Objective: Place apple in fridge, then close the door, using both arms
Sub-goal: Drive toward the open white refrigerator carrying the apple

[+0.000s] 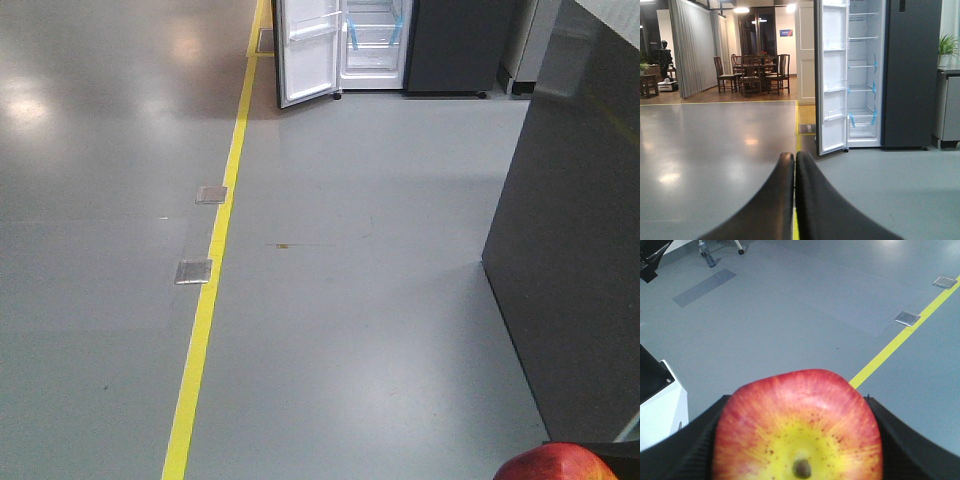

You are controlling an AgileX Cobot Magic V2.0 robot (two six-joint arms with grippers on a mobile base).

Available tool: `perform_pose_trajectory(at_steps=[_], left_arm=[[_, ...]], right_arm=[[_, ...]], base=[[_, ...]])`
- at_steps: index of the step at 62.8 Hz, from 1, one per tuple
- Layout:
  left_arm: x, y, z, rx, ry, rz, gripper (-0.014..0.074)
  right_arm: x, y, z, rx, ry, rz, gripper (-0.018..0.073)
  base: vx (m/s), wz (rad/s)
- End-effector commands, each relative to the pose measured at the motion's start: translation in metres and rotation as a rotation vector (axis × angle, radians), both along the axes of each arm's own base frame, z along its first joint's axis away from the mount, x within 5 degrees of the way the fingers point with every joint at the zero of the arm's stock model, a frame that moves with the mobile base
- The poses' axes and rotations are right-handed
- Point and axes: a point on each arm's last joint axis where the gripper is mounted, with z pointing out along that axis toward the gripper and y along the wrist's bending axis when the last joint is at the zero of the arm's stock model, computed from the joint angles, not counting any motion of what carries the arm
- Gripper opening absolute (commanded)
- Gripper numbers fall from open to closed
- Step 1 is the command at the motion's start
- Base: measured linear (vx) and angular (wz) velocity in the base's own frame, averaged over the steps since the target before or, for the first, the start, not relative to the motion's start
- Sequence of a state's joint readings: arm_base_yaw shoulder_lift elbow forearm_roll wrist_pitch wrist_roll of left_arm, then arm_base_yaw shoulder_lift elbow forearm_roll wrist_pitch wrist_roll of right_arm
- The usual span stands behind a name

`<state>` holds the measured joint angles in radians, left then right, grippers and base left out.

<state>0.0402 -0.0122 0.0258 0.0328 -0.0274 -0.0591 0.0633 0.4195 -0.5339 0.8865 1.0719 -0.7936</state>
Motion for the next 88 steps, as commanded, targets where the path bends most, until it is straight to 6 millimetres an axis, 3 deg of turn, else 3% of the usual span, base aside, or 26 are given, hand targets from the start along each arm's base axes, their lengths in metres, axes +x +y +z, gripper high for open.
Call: perform_pose_trajectory(at_steps=[1,88], left_arm=[[-0.0008,-0.0002,0.0,-0.016,-0.063,-0.005,-0.0006],[-0.0008,-0.0002,0.0,-0.016,-0.063,-0.005,-0.0006]], right_arm=[[0.0025,0.0015,0.0128,0.061,-0.045,-0.016,0.0419],[0.0025,0.0015,0.0128,0.061,-0.046,-0.016,0.0419]], base=[[0.24,0.04],[0.29,0.0]])
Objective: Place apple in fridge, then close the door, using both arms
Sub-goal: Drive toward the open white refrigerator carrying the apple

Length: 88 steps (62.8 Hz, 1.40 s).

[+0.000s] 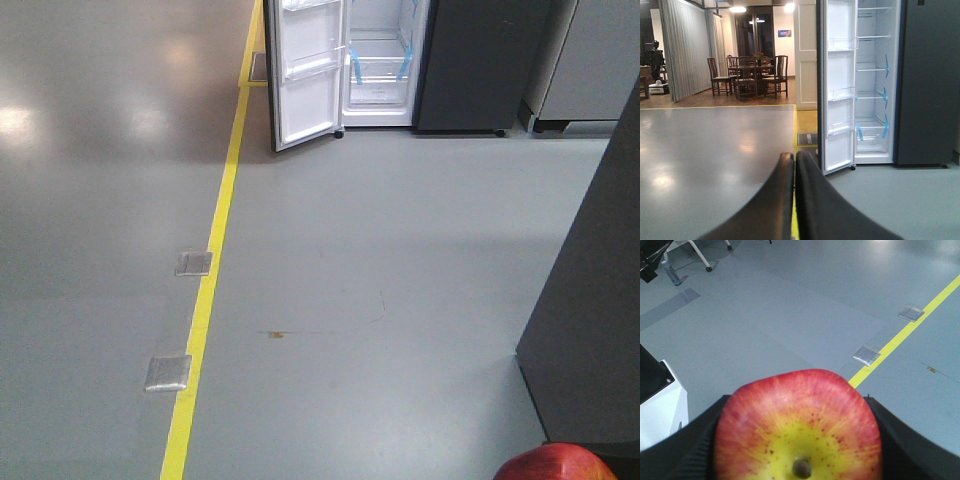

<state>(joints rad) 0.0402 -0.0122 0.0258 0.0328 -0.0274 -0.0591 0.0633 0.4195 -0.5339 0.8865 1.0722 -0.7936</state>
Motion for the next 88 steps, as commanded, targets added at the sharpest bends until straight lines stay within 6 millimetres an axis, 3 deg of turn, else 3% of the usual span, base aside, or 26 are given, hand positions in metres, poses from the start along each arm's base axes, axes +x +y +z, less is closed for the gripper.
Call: perform_pose_trajectory(at_steps=[1,88], left_arm=[[-0.0008,-0.0002,0.0,-0.016,-0.063,-0.005,-0.0006],[-0.0008,-0.0002,0.0,-0.016,-0.063,-0.005,-0.0006]], right_arm=[[0.0025,0.0015,0.0128,0.061,-0.046,-0.016,0.0419],[0.0025,0.0015,0.0128,0.061,-0.046,-0.016,0.0419]], base=[[0.34,-0.02],[0.34,0.02]])
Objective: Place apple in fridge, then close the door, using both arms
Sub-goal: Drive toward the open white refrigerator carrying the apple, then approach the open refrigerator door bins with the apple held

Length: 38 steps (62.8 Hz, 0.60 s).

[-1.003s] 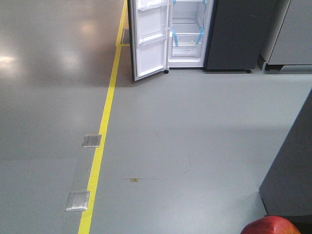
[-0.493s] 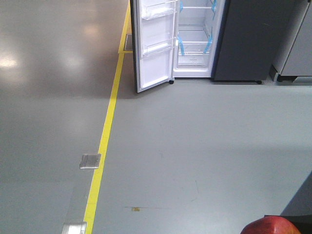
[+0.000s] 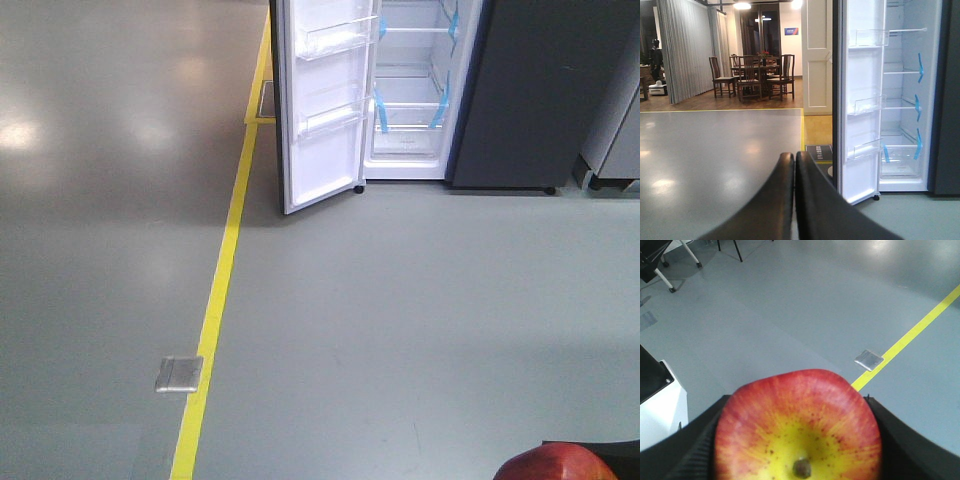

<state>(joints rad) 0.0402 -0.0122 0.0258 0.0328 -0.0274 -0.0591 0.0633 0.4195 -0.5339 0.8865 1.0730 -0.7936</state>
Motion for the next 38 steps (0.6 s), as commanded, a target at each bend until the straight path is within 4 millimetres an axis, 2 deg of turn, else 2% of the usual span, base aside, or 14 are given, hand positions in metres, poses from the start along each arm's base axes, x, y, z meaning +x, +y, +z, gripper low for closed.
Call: perform_pose_trajectory(at_steps=[1,38], left_arm=[[-0.0008,-0.0002,0.0,-0.016,-0.063,-0.005,-0.0006],[-0.0008,-0.0002,0.0,-0.016,-0.063,-0.005,-0.0006]], right_arm=[[0.0025,0.0014,0.0128,0.061,-0.047,-0.017,0.0419],[0.0025,0.0014,0.0128,0.061,-0.047,-0.017,0.0419]], base=[[0.34,0.01],[0.34,-0.02]])
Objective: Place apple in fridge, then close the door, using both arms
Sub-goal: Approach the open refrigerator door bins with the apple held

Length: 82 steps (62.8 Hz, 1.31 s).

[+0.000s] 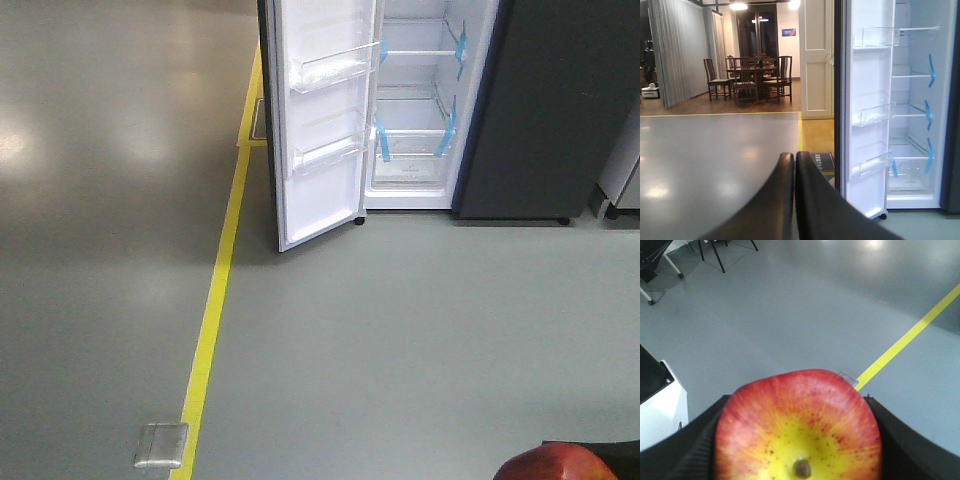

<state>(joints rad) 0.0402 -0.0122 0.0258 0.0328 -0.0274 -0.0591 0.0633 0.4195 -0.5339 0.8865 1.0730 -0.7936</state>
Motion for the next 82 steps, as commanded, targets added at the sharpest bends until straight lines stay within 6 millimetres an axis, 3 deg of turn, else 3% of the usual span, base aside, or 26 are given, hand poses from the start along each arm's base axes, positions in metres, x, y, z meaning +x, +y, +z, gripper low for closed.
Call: perform_pose_trajectory(at_steps=[1,82], left_arm=[[-0.0008,-0.0002,0.0,-0.016,-0.063,-0.005,-0.0006],[-0.0008,-0.0002,0.0,-0.016,-0.063,-0.005,-0.0006]], right_arm=[[0.0025,0.0014,0.0128,0.061,-0.047,-0.017,0.0419],[0.0023,0.0016,0.0127,0.06,-0.045,-0.014,0.0419]], base=[[0.33,-0.01],[0.27,-0.02]])
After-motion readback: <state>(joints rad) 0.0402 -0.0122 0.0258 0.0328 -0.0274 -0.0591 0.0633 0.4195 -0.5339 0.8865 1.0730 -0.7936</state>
